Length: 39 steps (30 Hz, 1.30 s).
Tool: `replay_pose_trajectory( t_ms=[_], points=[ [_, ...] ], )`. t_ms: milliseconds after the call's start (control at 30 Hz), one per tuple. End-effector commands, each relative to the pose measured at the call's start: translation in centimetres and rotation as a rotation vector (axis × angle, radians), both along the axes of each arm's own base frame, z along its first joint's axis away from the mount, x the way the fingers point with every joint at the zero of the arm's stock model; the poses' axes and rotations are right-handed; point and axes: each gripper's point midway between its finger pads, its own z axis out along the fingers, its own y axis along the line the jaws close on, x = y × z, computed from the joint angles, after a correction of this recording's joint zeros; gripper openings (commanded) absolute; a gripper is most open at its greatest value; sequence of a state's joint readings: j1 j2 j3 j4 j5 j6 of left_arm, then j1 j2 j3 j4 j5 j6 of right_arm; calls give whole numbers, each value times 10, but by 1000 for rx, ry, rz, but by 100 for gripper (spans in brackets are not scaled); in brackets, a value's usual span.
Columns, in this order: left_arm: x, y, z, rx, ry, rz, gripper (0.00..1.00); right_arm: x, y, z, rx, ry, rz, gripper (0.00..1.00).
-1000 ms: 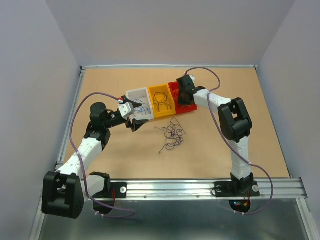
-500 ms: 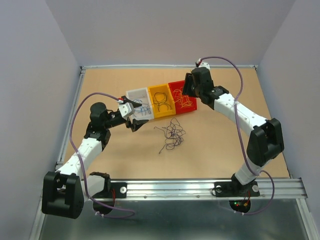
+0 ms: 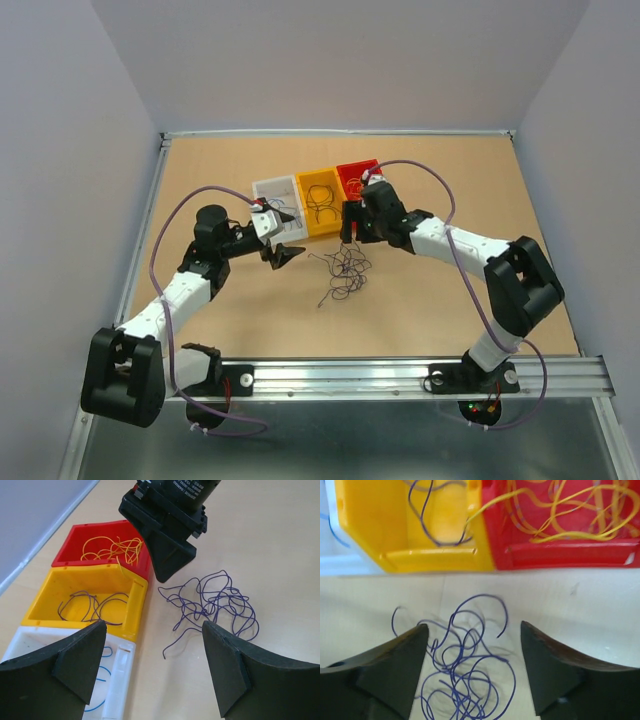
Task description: Untangle the cables
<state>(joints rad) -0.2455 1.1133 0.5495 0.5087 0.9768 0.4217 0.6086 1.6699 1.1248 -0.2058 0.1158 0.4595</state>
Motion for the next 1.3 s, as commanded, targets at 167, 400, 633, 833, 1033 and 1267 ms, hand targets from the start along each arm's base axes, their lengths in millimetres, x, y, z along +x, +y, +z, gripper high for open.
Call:
replay_pose_trajectory(
  t_ms=[167, 400, 633, 833, 1033, 1267],
  points=[
    [11, -6, 2, 45, -41, 8, 89, -38, 48, -8, -62, -20, 216, 84],
    [12, -5, 2, 55, -57, 18, 88, -39, 59, -37, -197, 8, 196, 70],
    [15, -6, -2, 62, -48, 23, 89, -44, 69, -1, -148, -93, 233, 1],
    [13, -7, -2, 66, -58, 12, 89, -85, 66, 129, 215, -469, 360, 1],
    [12, -9, -6, 75, -52, 1, 89, -112, 29, 187, 368, -669, 315, 1],
    [7, -11, -10, 83, -55, -28, 89, -125, 31, 203, 403, -688, 376, 0]
  ],
)
